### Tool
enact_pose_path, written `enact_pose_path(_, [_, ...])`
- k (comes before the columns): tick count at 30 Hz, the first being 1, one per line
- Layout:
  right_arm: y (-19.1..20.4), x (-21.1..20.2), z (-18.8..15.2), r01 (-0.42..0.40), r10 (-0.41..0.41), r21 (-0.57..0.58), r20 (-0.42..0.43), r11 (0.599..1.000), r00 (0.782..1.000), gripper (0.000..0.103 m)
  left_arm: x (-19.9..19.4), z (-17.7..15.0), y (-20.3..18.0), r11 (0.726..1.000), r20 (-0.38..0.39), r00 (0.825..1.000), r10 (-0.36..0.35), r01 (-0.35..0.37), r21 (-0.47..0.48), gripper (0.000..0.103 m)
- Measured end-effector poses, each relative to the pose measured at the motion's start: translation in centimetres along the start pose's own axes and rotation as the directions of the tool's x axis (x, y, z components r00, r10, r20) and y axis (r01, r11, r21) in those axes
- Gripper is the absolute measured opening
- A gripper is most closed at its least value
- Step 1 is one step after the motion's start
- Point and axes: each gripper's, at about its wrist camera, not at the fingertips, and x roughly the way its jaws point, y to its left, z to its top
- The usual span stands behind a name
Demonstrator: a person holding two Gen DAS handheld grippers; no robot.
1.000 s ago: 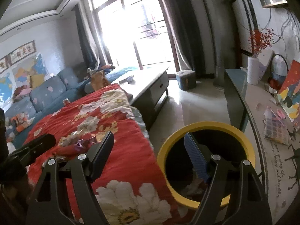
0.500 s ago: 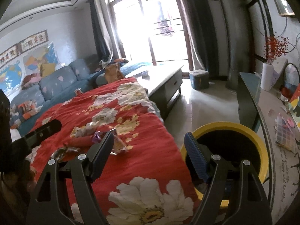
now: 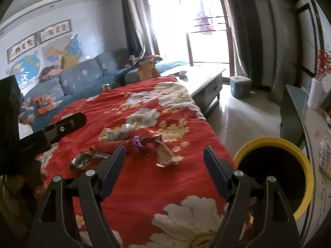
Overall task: Collect trash
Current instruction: 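Move both open tools back to the wrappers on the bedspread, then close the left tool on the dark green snack bag while the right tool grasps the purple wrapper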
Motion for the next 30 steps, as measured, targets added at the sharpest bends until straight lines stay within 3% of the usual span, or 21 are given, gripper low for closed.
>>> enact_pose_path(19, [4.1,6.0,-0.2,-0.084,0.073,-0.102,-0.113,0.991,0.991,0.074,-0.7,-1.6,6.4,0.993,-0.076,0.991,0.109,-0.112,-0.040,0.092])
enact_pose_path(30, [4.5,9.9,0.1,-0.073,0.051,-0.123,-0.169,0.990,0.984,0.060,-0.1,-4.0,9.5,0.991,-0.166,0.980,0.111,-0.123,-0.059,0.092])
